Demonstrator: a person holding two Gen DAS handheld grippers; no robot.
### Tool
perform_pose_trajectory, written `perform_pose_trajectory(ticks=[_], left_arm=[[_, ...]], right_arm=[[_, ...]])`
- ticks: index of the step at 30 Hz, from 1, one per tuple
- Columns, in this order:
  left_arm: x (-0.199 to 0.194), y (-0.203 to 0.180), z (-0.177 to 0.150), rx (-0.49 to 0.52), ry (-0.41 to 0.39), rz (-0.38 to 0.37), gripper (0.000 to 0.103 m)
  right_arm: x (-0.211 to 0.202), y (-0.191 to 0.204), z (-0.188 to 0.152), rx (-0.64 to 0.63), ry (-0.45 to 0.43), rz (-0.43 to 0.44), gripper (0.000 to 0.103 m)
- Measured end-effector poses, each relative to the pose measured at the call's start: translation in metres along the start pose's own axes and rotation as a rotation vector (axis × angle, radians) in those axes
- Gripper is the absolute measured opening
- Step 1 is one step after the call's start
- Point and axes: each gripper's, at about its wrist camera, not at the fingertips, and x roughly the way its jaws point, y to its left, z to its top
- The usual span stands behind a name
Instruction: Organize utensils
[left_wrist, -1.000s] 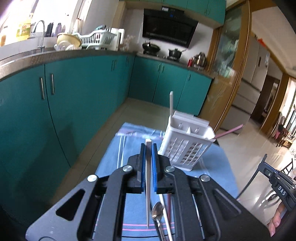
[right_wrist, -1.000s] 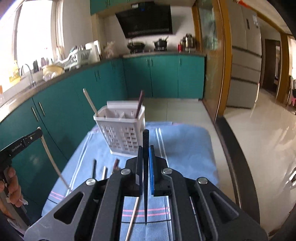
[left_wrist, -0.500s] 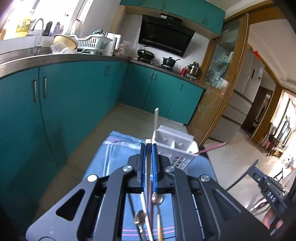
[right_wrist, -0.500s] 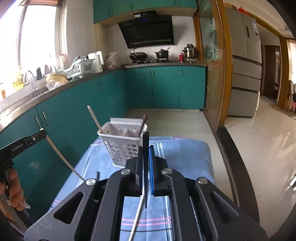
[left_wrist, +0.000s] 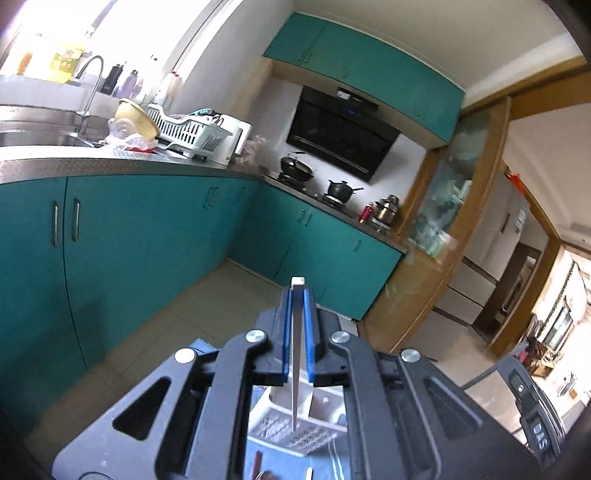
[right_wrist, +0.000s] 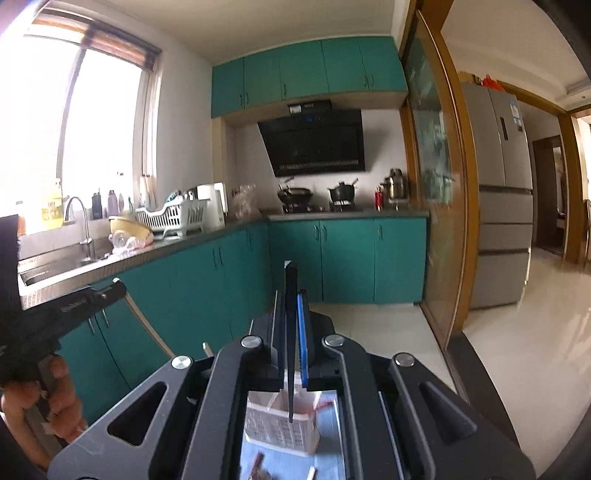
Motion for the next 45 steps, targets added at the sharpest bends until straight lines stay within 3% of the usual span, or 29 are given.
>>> perform_pose_trajectory(ticks=[8,18,20,23,25,33,36,43,45], left_arm=[[0.044,0.008,0.013,-0.082,-0.032,0.003,0.006],[0.074,0.014,-0.027,0.007,0.022,0.079,0.007],[0.072,0.016,-0.031,0.015,0.025,0.081,0.007],[0.064,0.020,-0.035,0.023,0.028,0.080,0.007],[0.056,0.022,-0.038,0.035,0.038,0.075,0.013],[0.019,0.040,-0.074,0.093,0.090,0.103,0.030],[0.024,0.055,-0.104,0.142,0.189,0.148,0.030],[0.064,0.091,-0.190,0.220,0.489,0.217,0.030],[0.073,0.098,-0.207,0.234,0.535,0.242,0.030]], right_arm=[[0.049,-0.002,0.000,0.003,0.014,-0.010,0.007],[0.085,-0.013,-0.042,0.026,0.113,-0.024,0.007],[0.082,-0.014,-0.048,0.025,0.126,-0.032,0.007],[0.072,-0.018,-0.050,0.030,0.134,-0.041,0.020],[0.060,-0.022,-0.051,0.037,0.123,-0.048,0.028],[-0.013,-0.043,-0.081,0.104,0.155,-0.011,0.030],[-0.015,-0.051,-0.116,0.136,0.261,-0.012,0.030],[0.056,-0.042,-0.236,0.186,0.738,0.005,0.030],[0.066,-0.031,-0.255,0.146,0.805,-0.009,0.030]])
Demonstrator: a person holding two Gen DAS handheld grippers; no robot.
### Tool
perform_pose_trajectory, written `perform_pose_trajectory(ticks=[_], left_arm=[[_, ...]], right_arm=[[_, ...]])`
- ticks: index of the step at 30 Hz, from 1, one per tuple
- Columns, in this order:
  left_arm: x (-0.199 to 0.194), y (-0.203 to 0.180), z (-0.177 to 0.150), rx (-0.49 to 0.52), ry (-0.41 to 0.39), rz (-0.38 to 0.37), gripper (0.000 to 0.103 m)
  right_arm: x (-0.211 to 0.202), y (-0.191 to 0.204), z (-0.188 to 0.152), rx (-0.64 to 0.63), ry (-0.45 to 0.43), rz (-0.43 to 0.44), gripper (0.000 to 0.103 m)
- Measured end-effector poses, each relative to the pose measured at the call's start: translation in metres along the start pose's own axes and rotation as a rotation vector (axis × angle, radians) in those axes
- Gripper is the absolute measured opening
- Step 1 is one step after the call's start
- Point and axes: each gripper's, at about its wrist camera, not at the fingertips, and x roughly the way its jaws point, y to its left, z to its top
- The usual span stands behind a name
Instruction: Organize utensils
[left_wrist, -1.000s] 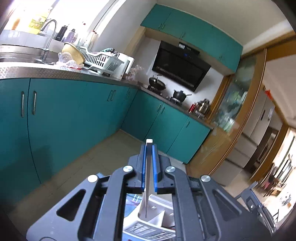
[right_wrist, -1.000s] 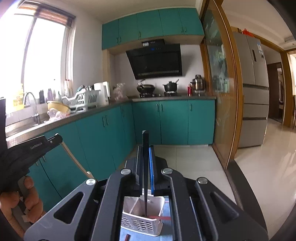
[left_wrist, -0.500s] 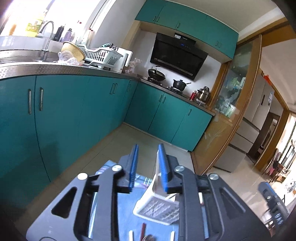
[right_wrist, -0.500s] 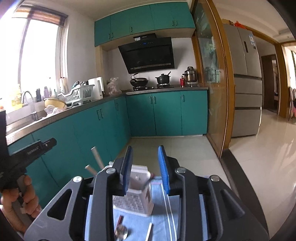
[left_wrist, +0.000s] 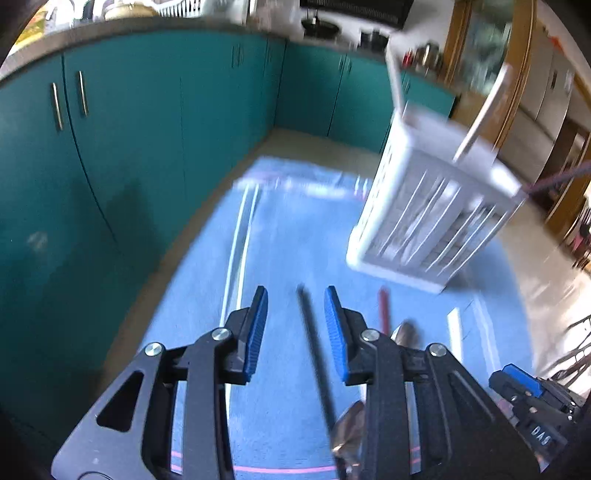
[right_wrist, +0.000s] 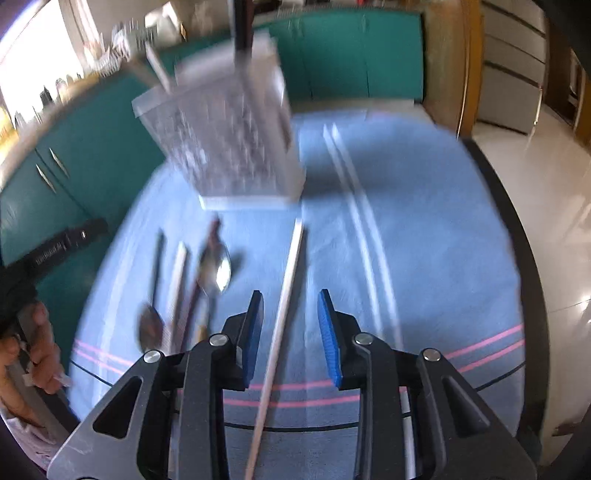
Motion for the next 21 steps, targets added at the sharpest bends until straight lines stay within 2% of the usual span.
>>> perform_pose_trajectory(ticks=[2,6,7,9,13,15,18,21], left_arm=[[0.016,0.000,-0.010,0.015,0.055,-0.002,0.030],[0.032,0.003,-0.021,0.006,0.110,-0.011,0.030],[0.035,0.004,-0.021,0.002,0.114,-0.011,0.031],[0.042,0.002,-0.015,0.002,0.117,-0.008,0.032],[0.060,-0.004,-0.018,0.008,0.147,-0.004,0.032],[0.063,-0.010,-0.013,0.028,0.133,0.005,0.026],[0.062,-0.019,-0.016,0.062,0.130,-0.026,0.014],[0.056,-0.030,-0.025,0.111,0.137,-0.089,0.012]], right_arm=[[0.012,0.011,-0.003,-0.026,0.036,-0.010,0.030],[0.029,0.028,-0.005,-0.068,0.091,-0.038,0.029],[0.031,0.030,-0.007,-0.071,0.088,-0.047,0.026],[0.032,0.029,-0.009,-0.085,0.079,-0.068,0.008],[0.027,0.019,-0.017,-0.046,0.064,-0.079,0.006],[0.025,0.007,-0.020,0.003,0.056,-0.091,0.006],[0.020,-0.009,-0.024,0.070,0.052,-0.086,0.006],[0.015,-0.018,-0.029,0.095,0.048,-0.063,0.006]])
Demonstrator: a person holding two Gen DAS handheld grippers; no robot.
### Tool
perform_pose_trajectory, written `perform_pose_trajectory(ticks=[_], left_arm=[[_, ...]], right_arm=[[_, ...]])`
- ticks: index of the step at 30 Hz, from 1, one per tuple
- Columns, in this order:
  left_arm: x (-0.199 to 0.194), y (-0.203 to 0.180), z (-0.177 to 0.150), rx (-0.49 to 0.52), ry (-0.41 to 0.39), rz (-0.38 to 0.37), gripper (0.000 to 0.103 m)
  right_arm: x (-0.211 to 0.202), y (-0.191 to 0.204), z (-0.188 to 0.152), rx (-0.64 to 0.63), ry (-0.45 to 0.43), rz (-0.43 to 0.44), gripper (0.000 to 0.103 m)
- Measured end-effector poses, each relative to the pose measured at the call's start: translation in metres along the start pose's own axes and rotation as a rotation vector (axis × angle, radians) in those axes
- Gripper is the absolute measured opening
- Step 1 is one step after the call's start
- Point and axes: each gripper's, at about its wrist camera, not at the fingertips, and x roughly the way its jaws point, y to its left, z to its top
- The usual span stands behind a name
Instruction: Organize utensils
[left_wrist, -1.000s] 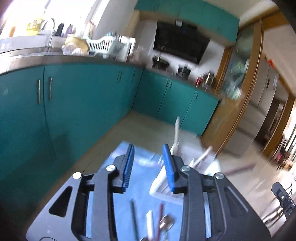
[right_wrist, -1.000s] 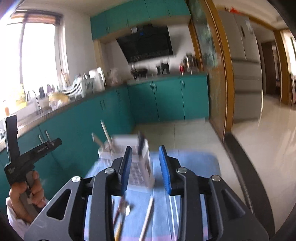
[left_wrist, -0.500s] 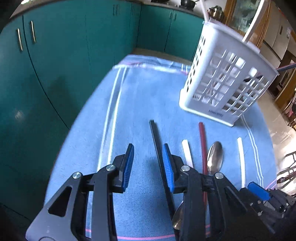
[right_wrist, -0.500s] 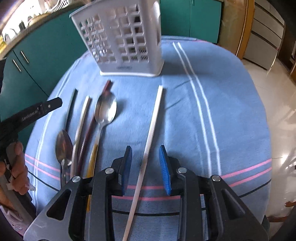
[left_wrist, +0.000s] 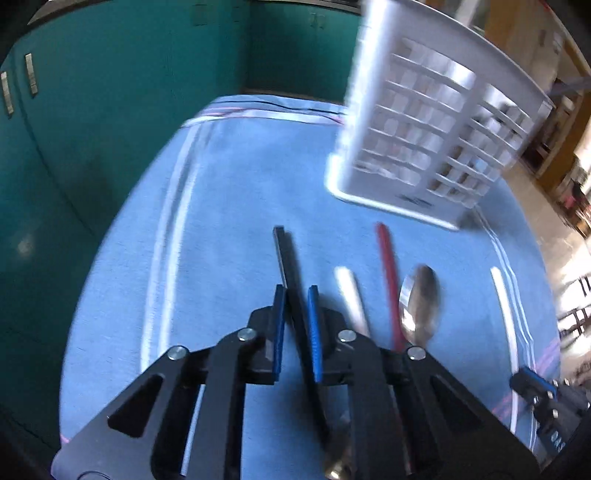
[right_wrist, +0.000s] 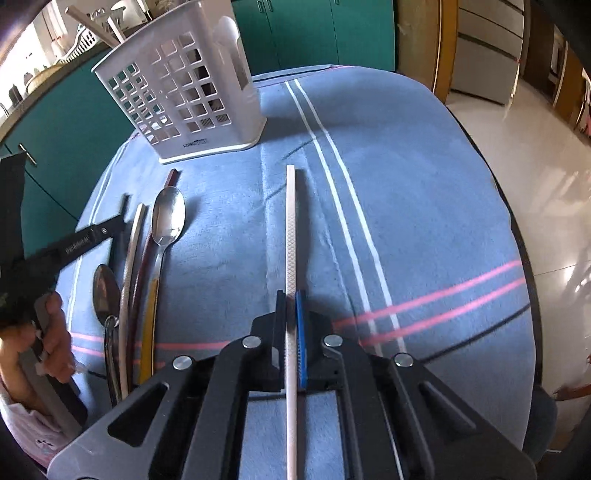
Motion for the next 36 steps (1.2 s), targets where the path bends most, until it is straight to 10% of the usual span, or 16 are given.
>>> perform_pose_trajectory(ticks=[20,36], left_arm=[[-0.056,0.032,-0.038,-0.051,-0.021,-0.043,0.021],[-0.059,0.026,-0.051,-0.022,-0.022,-0.127,0.025]], right_arm=[[0.000,0.080,-0.023,-0.222,0.032,0.184,0.024],[-0.009,0.054,-0.044,-0.121,0.062,0.017,0.010]])
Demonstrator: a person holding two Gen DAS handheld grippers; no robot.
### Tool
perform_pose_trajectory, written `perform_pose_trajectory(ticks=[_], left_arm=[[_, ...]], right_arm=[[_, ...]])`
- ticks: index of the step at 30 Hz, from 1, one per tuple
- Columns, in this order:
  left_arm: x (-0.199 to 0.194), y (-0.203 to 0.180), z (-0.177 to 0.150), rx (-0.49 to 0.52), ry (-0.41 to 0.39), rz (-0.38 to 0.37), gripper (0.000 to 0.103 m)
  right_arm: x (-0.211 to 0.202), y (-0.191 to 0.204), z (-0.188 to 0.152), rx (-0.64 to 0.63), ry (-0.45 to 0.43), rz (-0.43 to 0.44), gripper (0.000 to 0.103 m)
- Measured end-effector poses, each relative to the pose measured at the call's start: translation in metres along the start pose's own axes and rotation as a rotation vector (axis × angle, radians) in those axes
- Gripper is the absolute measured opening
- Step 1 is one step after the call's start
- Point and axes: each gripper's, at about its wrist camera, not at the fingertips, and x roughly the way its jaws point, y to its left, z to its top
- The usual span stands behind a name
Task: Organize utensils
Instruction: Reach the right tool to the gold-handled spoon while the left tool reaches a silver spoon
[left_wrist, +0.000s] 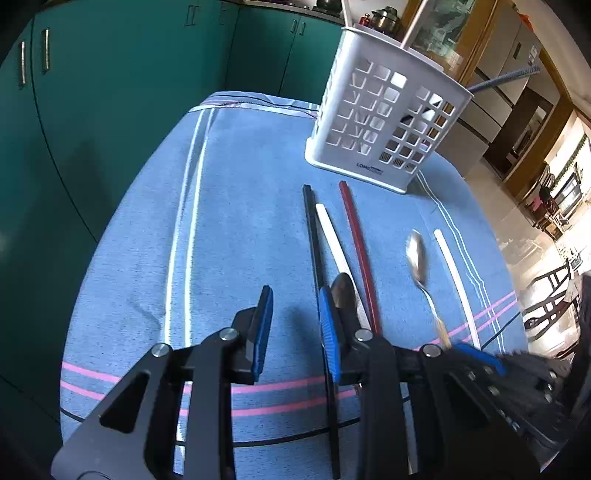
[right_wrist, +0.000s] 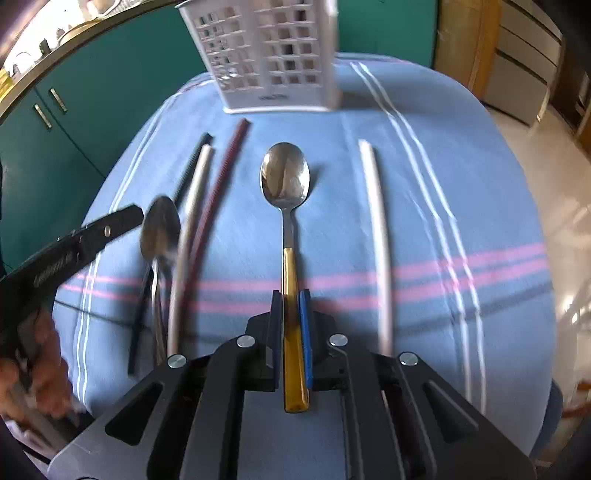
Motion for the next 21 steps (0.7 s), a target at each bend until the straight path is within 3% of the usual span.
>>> perform_pose_trajectory(ticks=[2,5,7,11,15,21], left_arm=[[0.002,-0.002,0.000,0.010,0.005,-0.008,0.026],[0.003,-0.006,0.000,0.022,0.006,-0.014,0.026],[0.004,-0.010,0.000,0.031,0.010,-0.017,0.026],[0.008,-0.015,0.001,0.051,0.022,-0.018,0.026],[0.014,-0.017,0.003,0.067,0.039,-0.020,0.026],[0.023,-0.024,0.005,0.087,0.063,-0.025,0.026]], right_arm=[[-0.006,-0.002,-0.010,-0.002,0.016,0.027,0.011],[-0.013,0.000,-0.013,-0.022,0.009,0.124,0.023],[-0.015,0.003,-0.008,-0.050,-0.033,0.104,0.023],[-0.012,0.000,0.015,-0.100,-0.131,0.086,0.024],[-0.004,-0.016,0.042,-0.141,-0.190,0.130,0.036],[0.008,-0.033,0.069,-0.161,-0.177,0.207,0.036]])
